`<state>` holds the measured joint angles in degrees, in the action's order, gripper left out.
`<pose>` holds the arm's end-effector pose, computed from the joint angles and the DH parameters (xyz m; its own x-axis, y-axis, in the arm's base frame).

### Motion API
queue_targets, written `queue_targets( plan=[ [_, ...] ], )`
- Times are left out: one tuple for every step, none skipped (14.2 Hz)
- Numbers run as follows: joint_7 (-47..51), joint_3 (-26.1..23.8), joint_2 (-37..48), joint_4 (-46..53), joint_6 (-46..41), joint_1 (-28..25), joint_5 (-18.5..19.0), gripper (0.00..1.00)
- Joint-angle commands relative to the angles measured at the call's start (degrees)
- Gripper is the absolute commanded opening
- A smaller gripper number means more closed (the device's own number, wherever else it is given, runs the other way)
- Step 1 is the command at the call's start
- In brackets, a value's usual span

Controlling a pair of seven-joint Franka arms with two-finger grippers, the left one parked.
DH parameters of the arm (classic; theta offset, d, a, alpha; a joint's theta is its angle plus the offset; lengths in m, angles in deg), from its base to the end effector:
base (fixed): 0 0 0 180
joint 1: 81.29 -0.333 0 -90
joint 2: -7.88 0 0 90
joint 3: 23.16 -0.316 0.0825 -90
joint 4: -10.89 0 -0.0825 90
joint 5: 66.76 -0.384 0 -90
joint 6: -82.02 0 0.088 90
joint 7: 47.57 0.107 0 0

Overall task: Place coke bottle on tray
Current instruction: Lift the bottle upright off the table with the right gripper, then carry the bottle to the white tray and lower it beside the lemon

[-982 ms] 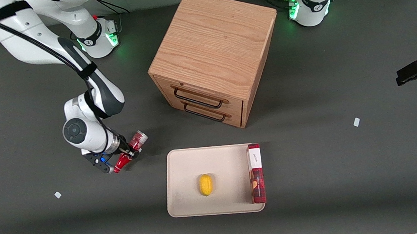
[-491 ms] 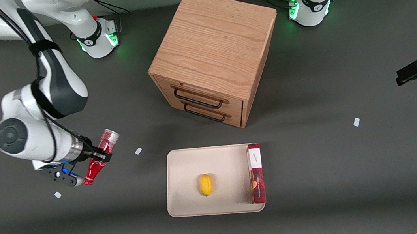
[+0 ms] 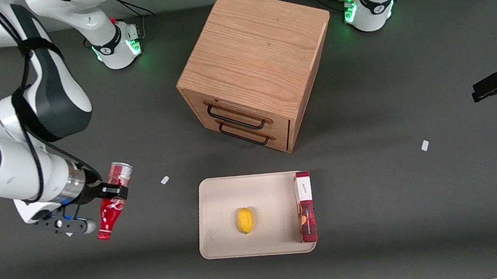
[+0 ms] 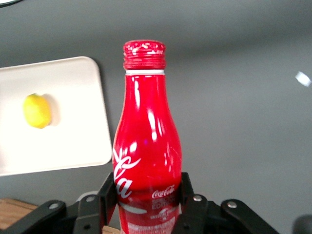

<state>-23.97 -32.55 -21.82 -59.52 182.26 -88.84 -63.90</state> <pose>0.6861 0.1764 0.4770 0.9917 -0.1287 -0.0049 -0.1288 -0.9911 -0.0325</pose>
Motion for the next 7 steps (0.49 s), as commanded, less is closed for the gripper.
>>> queue_targets(
  plan=[
    [-7.3, 0.3, -9.7, 13.5, -0.3, -4.0, 1.4, 0.05],
    [-8.3, 0.3, -11.6, 15.2, 1.7, -5.4, 1.4, 0.05],
    [-8.7, 0.3, -13.0, 15.2, 4.8, -6.6, 1.4, 0.05],
    [-9.3, 0.3, -14.2, 15.2, 7.7, -7.3, 1.3, 0.05],
    [-9.8, 0.3, -16.0, 15.2, 10.2, -8.3, 1.2, 0.05],
    [-9.7, 0.3, -17.5, 15.1, 12.9, -9.1, 1.2, 0.05],
    [-9.7, 0.3, -19.4, 15.1, 15.1, -9.4, 1.2, 0.05]
  ],
)
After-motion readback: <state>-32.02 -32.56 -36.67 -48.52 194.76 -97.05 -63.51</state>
